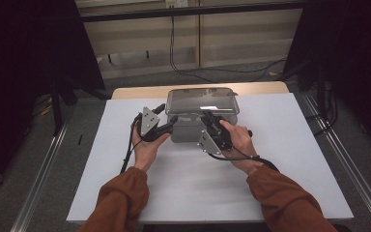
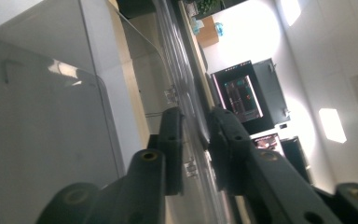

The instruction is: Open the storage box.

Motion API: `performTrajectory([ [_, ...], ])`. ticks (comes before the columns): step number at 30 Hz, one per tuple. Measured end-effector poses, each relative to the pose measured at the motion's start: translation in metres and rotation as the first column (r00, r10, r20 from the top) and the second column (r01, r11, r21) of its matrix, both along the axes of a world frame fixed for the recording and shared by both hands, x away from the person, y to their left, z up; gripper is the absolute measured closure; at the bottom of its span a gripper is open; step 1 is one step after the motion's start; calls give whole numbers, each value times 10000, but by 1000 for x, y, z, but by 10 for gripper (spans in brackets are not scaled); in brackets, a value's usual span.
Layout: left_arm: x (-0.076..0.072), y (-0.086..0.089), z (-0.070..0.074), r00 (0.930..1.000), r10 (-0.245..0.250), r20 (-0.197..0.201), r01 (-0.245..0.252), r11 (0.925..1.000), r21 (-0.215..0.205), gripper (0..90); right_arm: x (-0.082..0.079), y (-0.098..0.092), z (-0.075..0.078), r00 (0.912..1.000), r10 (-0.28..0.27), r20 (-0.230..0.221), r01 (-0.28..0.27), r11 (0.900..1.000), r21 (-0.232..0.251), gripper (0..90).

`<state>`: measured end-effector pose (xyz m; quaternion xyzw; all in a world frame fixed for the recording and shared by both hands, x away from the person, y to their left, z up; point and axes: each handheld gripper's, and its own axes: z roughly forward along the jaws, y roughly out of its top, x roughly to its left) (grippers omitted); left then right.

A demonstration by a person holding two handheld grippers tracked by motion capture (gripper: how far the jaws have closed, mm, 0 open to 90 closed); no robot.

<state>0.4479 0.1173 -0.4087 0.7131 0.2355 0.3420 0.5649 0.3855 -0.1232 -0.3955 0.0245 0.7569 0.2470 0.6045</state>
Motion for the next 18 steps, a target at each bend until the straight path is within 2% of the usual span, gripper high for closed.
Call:
performTrajectory([
  [1, 0, 0, 0, 10000, -27, 49, 26, 10000, 9, 423, 0, 0, 0, 10000, 0, 0, 0, 10000, 0, 726],
  [3, 0, 0, 0, 9999, -43, 111, 42, 10000, 64, 449, 1, -6, 1, 9998, -23, -218, 33, 9988, 496, 692],
  [7, 0, 0, 1, 9999, -7, 155, 7, 10000, 24, 474, 1, -17, 0, 9980, -95, -632, 168, 9931, 1164, 590],
  [8, 0, 0, 1, 9999, -12, 143, 13, 10000, -35, 481, 1, -23, -1, 9957, -171, -915, 314, 9870, 1576, 501],
  [9, 0, 0, 1, 9999, 1, 144, 0, 10000, -66, 481, 1, -23, -1, 9957, -171, -915, 314, 9870, 1576, 501],
  [11, 0, 1, 1, 9999, 5, 162, -4, 10000, -40, 484, 1, -31, -3, 9907, -176, -1353, 464, 9758, 2135, 399],
  [12, 0, 1, 1, 9999, 18, 164, -18, 10000, -25, 484, 1, -31, -3, 9907, -176, -1353, 464, 9758, 2135, 399],
  [14, 1, 0, 1, 9999, 15, 156, -16, 10000, 37, 484, 1, -35, -5, 9887, -271, -1472, 612, 9708, 2321, 342],
  [15, 1, 0, 0, 9999, 9, 131, -10, 10000, 13, 484, 3, -40, -6, 9834, -315, -1788, 777, 9631, 2575, 287],
  [16, 1, 0, 0, 9999, 9, 131, -10, 10000, 13, 484, 3, -40, -6, 9834, -315, -1788, 777, 9631, 2575, 287],
  [17, 1, 0, 0, 9999, 41, 132, -41, 10000, -29, 484, 6, -44, -5, 9773, -388, -2085, 985, 9537, 2841, 263],
  [18, 2, 0, 0, 9999, 45, 132, -46, 10000, 9, 484, 7, -46, -4, 9747, -387, -2202, 1052, 9485, 2988, 249],
])
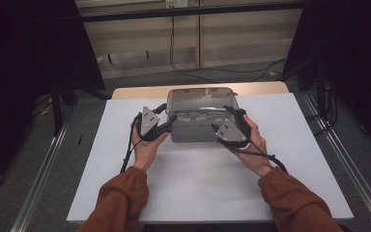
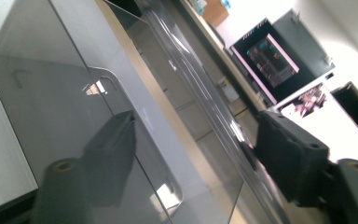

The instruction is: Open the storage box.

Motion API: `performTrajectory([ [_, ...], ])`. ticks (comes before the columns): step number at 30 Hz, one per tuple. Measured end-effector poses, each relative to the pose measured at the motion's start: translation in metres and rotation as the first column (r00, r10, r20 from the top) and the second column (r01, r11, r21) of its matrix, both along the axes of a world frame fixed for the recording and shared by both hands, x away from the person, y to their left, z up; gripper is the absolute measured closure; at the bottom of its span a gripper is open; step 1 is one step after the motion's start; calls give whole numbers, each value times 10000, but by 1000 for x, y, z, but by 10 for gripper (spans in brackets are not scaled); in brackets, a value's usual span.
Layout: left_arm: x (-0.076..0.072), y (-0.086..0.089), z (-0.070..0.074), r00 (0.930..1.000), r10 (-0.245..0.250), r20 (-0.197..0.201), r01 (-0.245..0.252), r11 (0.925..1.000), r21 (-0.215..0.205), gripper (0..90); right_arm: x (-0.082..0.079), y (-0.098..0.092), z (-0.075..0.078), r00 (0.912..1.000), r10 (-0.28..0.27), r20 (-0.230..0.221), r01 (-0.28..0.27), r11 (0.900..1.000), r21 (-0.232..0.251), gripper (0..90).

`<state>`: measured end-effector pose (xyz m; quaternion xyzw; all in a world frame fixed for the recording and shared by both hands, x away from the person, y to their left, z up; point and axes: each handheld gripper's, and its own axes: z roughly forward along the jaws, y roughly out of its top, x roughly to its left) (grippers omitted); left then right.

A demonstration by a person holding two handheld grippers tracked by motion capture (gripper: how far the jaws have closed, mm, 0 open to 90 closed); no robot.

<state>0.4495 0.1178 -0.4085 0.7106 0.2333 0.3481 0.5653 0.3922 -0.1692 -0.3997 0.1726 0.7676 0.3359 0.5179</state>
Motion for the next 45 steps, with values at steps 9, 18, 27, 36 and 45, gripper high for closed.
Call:
performTrajectory([
  [9, 0, 0, 0, 10000, 2, -43, -3, 9999, -143, 488, 7, -21, 4, 9930, -283, -1147, 454, 9878, 1491, 167],
  [18, 1, 0, 2, 10000, 16, -37, -17, 9998, -203, 500, 12, -48, -4, 9742, -119, -2252, 836, 9465, 3116, 76],
  [27, 3, -1, 5, 9999, 108, -49, -110, 9994, -319, 509, 17, -51, -1, 9833, 390, -1778, 261, 9366, 3494, 229],
  [36, 7, -2, 10, 9999, 114, 3, -114, 9992, -384, 518, 26, -56, 6, 9899, 493, -1331, 84, 9158, 4015, 379],
  [45, 12, -2, 13, 10000, 93, 5, -93, 9992, -399, 524, 39, -60, 8, 9919, 619, -1107, -83, 9025, 4307, 492],
])
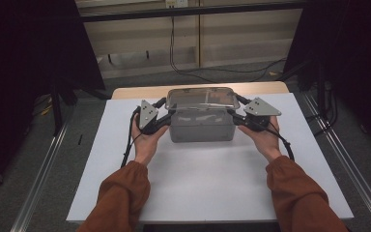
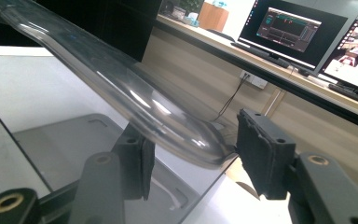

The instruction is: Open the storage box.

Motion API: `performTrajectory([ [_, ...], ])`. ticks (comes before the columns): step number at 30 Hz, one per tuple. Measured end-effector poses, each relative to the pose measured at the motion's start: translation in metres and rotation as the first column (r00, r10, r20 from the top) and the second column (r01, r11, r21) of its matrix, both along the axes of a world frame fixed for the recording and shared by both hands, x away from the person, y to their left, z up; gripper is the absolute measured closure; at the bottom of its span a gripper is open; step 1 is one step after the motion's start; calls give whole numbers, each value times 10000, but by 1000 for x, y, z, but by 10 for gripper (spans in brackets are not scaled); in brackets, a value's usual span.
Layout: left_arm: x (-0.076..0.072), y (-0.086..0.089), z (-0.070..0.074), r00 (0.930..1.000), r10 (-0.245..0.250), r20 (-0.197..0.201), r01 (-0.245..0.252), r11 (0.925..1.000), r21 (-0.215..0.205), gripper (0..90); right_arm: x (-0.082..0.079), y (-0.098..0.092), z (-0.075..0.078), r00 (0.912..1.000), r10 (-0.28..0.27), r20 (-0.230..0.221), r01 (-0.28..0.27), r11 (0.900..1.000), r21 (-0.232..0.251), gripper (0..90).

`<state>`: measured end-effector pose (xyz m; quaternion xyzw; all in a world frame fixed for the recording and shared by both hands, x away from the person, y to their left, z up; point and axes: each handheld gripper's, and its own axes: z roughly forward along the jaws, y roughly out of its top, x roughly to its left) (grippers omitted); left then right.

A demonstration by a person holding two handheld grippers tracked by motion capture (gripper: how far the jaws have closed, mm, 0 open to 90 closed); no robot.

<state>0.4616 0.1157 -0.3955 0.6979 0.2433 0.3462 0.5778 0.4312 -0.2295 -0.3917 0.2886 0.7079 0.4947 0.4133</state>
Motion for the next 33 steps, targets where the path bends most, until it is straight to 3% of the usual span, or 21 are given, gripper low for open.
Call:
performTrajectory([
  [11, 5, 0, 9, 9992, -140, -381, 129, 9995, -294, 504, 5, -1, 7, 9997, 126, 218, -138, 9983, 559, 565],
  [20, 12, -5, 14, 9998, -106, -182, 102, 9998, -197, 481, 8, -2, 8, 9996, 124, 256, -149, 9946, 1025, 559],
  [22, 13, -5, 15, 10000, 58, -71, -60, 9998, -189, 430, 10, -3, 12, 9996, 169, 219, -194, 9931, 1160, 560],
  [28, 20, -4, 19, 10000, -48, -85, 46, 9998, -213, 443, 12, -3, 16, 9996, 187, 233, -214, 9923, 1221, 568],
  [33, 23, -4, 19, 9997, -207, -99, 205, 9996, -201, 510, 13, -3, 16, 9995, 161, 267, -197, 9903, 1378, 567],
])
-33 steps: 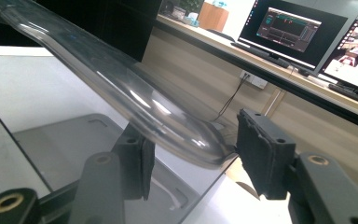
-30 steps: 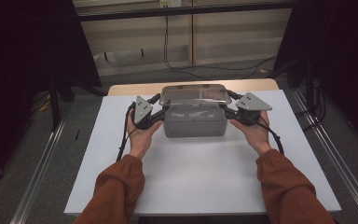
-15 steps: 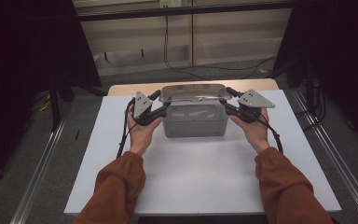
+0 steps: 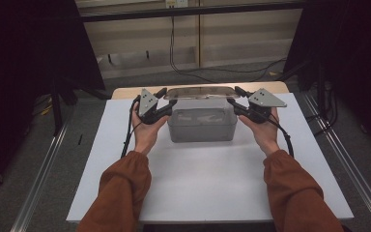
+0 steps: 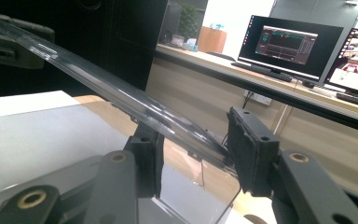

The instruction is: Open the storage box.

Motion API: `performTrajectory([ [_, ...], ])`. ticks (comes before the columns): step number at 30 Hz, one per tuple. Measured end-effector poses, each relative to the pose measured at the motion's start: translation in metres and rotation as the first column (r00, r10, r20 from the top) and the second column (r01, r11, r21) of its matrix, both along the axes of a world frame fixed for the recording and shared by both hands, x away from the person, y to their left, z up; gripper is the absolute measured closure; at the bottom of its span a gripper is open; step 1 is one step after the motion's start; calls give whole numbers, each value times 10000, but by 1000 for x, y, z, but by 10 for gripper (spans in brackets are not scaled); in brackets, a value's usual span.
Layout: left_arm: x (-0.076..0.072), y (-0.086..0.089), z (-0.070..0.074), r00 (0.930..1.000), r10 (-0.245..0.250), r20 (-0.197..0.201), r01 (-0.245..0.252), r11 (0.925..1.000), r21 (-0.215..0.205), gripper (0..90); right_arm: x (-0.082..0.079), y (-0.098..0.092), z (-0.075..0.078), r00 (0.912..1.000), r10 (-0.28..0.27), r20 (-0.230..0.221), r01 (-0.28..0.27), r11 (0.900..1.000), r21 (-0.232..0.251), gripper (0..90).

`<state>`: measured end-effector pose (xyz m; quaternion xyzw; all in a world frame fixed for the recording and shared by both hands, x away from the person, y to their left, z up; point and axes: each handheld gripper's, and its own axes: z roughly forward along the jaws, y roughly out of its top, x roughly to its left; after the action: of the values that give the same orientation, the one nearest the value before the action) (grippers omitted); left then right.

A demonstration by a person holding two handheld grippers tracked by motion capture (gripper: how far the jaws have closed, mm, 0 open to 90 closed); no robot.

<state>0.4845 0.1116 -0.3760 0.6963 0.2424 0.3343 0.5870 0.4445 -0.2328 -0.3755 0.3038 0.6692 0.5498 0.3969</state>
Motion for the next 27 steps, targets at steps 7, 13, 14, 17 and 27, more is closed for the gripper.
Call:
performTrajectory([
  [7, 7, 3, -5, 9998, 212, -67, -212, 9998, 68, 518, 2, -1, 1, 10000, 43, -11, -43, 10000, 60, 566],
  [13, 10, 1, -2, 9999, 129, -112, -129, 9999, 57, 525, 3, -2, 2, 10000, 47, -15, -47, 9999, 132, 569],
  [14, 10, 1, -2, 9998, 127, -140, -127, 9999, -17, 532, 3, -2, 2, 10000, 57, -3, -57, 9999, 145, 572],
  [17, 12, 0, 0, 9999, 82, -136, -83, 9999, -59, 567, 5, -2, 6, 10000, 52, 20, -52, 9999, 163, 580],
  [27, 15, 1, 2, 9997, 146, -185, -148, 9998, -130, 572, 11, -5, 9, 9999, 110, -103, -107, 9995, 303, 556],
])
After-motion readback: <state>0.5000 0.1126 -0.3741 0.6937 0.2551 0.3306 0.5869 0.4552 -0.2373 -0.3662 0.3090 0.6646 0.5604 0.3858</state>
